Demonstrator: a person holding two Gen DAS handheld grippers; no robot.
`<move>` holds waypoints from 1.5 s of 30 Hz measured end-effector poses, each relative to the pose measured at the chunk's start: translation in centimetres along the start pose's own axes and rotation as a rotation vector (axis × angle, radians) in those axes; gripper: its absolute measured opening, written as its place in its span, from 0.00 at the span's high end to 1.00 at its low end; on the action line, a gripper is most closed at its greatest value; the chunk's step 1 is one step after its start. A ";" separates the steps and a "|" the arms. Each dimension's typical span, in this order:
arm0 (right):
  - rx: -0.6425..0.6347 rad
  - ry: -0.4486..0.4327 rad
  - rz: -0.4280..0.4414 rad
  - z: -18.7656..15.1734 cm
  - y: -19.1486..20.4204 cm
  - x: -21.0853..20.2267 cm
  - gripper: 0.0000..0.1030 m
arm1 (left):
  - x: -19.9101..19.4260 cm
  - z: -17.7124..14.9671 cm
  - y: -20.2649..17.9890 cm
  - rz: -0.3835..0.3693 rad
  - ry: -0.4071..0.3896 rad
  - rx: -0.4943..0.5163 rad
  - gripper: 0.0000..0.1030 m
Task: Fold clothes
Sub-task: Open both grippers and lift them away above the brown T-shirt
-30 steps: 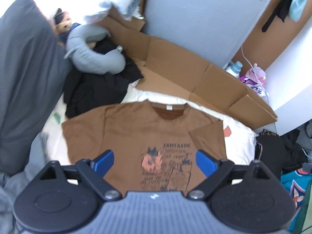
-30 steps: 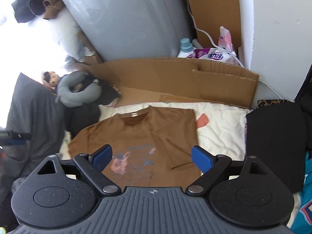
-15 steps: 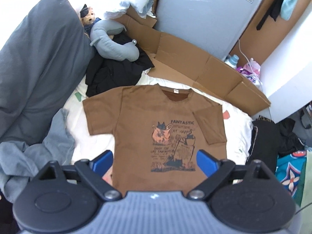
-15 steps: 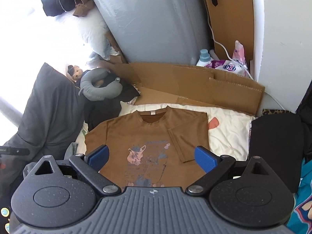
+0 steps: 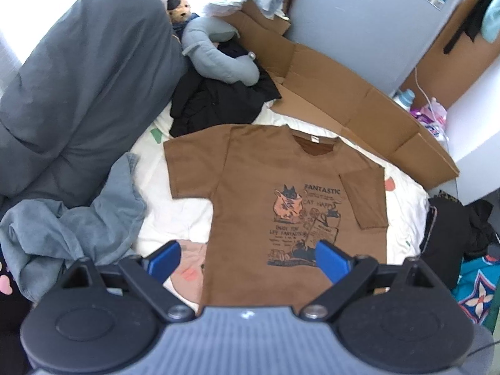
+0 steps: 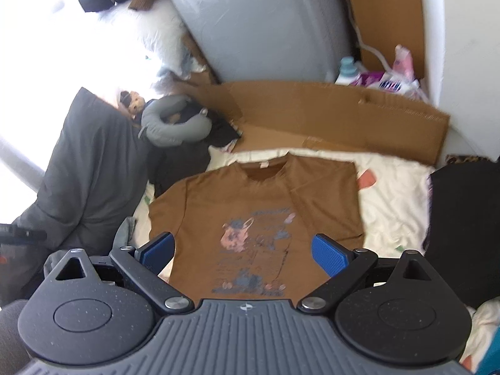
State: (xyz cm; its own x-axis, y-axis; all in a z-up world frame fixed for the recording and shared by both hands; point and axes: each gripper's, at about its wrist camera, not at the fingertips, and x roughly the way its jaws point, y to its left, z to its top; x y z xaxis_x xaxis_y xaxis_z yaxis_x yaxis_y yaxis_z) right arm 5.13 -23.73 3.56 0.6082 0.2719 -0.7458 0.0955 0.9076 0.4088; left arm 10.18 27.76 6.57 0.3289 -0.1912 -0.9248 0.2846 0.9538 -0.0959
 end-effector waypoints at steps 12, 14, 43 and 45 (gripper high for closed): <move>-0.037 0.075 -0.012 -2.0 4.1 8.6 0.05 | 5.1 1.8 4.0 0.005 -0.035 0.039 0.11; -0.060 0.069 -0.018 -2.1 5.2 10.1 0.05 | 6.6 2.2 4.7 -0.006 -0.050 0.043 0.17; 0.068 0.046 0.006 -8.1 10.2 37.9 0.39 | 34.8 -0.3 20.6 -0.103 -0.113 -0.521 0.65; 0.112 0.049 0.011 -8.7 10.1 39.5 0.39 | 36.3 -0.5 21.3 -0.112 -0.109 -0.565 0.65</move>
